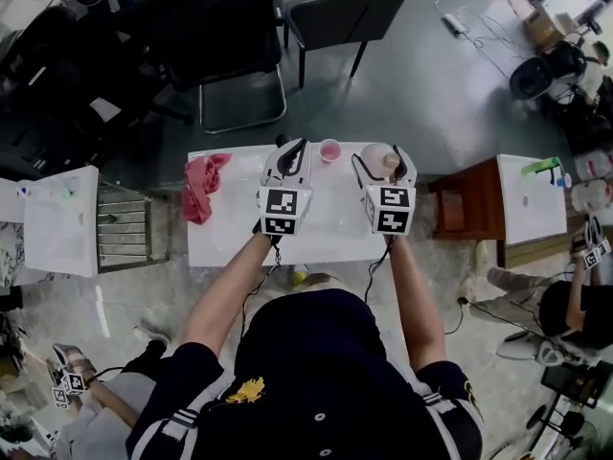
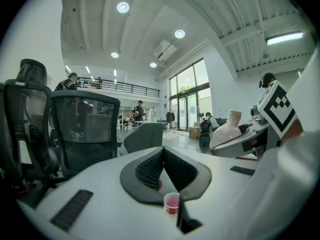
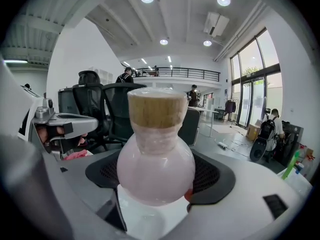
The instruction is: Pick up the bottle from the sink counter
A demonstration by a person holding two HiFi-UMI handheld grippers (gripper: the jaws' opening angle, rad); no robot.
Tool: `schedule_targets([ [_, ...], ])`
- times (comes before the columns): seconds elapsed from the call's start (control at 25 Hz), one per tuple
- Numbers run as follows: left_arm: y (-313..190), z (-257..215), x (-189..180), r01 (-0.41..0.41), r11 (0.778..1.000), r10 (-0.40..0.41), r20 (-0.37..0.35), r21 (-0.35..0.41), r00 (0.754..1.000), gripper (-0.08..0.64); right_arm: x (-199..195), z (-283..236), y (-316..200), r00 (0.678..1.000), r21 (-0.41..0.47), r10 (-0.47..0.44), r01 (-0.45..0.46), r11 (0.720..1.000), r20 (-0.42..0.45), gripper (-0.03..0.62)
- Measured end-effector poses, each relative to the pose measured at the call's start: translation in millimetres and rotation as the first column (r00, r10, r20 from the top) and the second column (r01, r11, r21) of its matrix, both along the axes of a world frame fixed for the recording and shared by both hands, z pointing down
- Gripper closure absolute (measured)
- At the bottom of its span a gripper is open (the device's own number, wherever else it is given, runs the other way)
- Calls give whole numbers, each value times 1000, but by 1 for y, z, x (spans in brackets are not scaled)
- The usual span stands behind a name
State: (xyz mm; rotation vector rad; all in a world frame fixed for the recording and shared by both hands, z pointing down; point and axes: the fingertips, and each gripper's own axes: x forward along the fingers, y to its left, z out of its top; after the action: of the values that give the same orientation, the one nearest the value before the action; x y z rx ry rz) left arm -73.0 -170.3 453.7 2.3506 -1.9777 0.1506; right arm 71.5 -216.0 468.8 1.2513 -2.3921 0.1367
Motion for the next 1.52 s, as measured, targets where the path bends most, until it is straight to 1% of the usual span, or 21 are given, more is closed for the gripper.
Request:
schedule_targets([
  [0.12, 8, 0, -12, 31, 1000, -31, -2, -1, 1000, 541, -8, -11, 5, 1000, 5, -25, 25, 1000, 4, 173],
  [0.28, 16, -18, -30, 54, 998, -55, 15, 33, 998, 541, -26, -27, 12, 997, 17, -68, 67, 998, 31, 173],
  [0.44, 32, -30, -30, 44, 998, -44, 26, 34, 999, 541, -34, -36, 30, 993, 23, -113, 112, 993, 34, 173],
  [0.64, 52, -43, -36, 69, 996, -71, 40, 65, 997, 541, -43, -49, 47, 986, 42, -169, 168, 985, 14, 173],
  [0.8, 69, -59, -44, 110, 988, -113, 24, 110, 993, 541, -54, -64, 62, 975, 63, -222, 222, 973, 6, 173],
  [0.92, 80, -66, -49, 142, 982, -144, 5, 126, 990, 541, -64, -70, 73, 964, 75, -264, 264, 962, 0, 173],
  [1.12, 97, -69, -56, 178, 975, -178, -12, 131, 984, 541, -76, -74, 92, 953, 47, -300, 298, 953, 43, 173],
  [1.32, 113, -75, -57, 181, 975, -181, -9, 130, 983, 541, -83, -80, 109, 943, 37, -325, 323, 946, 77, 173],
  [1.52, 123, -86, -46, 153, 977, -155, 1, 150, 988, 541, -84, -84, 123, 935, 33, -339, 338, 941, 103, 173],
])
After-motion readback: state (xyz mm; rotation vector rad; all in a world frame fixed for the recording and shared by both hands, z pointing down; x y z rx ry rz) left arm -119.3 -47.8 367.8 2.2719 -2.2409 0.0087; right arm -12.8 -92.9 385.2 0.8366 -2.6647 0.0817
